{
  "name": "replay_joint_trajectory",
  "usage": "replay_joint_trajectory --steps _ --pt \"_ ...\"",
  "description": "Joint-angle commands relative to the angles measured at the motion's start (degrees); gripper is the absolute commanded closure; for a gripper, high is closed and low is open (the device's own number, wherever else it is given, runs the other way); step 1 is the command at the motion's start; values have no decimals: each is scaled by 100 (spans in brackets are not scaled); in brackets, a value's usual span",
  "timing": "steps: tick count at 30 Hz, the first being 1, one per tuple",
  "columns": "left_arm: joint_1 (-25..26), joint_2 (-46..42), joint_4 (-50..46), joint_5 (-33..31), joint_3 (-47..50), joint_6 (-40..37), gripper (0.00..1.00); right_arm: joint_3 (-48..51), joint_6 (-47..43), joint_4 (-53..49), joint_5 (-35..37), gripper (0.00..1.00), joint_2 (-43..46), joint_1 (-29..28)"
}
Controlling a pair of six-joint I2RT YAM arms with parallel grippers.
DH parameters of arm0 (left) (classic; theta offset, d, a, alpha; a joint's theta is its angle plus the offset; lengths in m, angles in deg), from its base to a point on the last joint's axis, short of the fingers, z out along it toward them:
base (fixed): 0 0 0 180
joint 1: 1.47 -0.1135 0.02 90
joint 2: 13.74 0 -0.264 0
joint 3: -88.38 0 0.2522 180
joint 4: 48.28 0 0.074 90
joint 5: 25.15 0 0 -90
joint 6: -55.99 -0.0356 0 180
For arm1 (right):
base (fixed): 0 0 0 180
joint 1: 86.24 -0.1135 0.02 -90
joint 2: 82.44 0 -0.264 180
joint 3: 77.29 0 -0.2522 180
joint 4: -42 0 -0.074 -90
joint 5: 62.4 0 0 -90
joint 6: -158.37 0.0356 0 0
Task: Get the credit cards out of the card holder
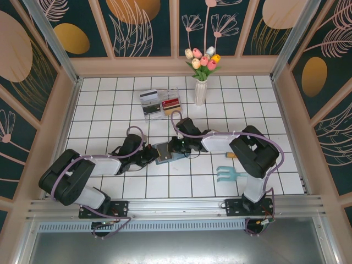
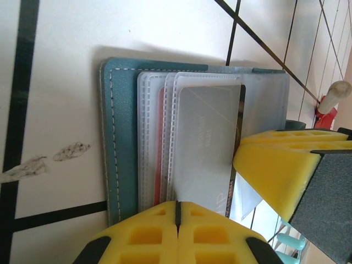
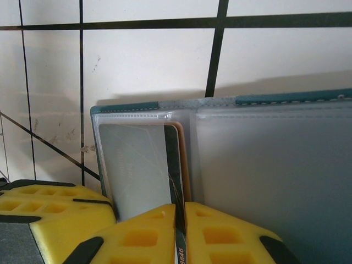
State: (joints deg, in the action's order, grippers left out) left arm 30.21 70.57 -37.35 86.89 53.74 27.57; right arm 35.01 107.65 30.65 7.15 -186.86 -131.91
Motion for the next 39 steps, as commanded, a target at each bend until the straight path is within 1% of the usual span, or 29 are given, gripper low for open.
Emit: replay_joint_trajectory --steps 1,7,16,21,27,28,30,33,37,39 --pt "32 74 -513 -353 72 -206 94 92 -131 145 -202 91 -17 -38" --pt "31 -1 -677 -419 -1 -239 90 173 -236 -27 31 93 185 -14" --pt "31 -140 -958 -534 -117 -355 89 304 -230 -83 146 93 338 22" --pt "31 -217 -1008 -458 -204 -434 89 303 -211 -92 171 94 327 31" --pt "31 -478 -927 -193 -351 -618 89 269 -141 -27 77 93 398 33" --pt "31 -528 -925 -181 -378 -653 89 261 -141 -24 61 93 400 37" --pt "31 -570 -797 -162 -364 -606 94 245 -133 -1 19 93 382 32" --pt "31 -367 -410 31 -326 -499 100 231 -107 41 -21 93 336 32" --pt "31 -34 -253 92 -336 -410 100 229 -79 59 -47 93 286 32" --pt "31 29 -445 -41 -384 -437 100 226 -74 44 -34 93 292 27"
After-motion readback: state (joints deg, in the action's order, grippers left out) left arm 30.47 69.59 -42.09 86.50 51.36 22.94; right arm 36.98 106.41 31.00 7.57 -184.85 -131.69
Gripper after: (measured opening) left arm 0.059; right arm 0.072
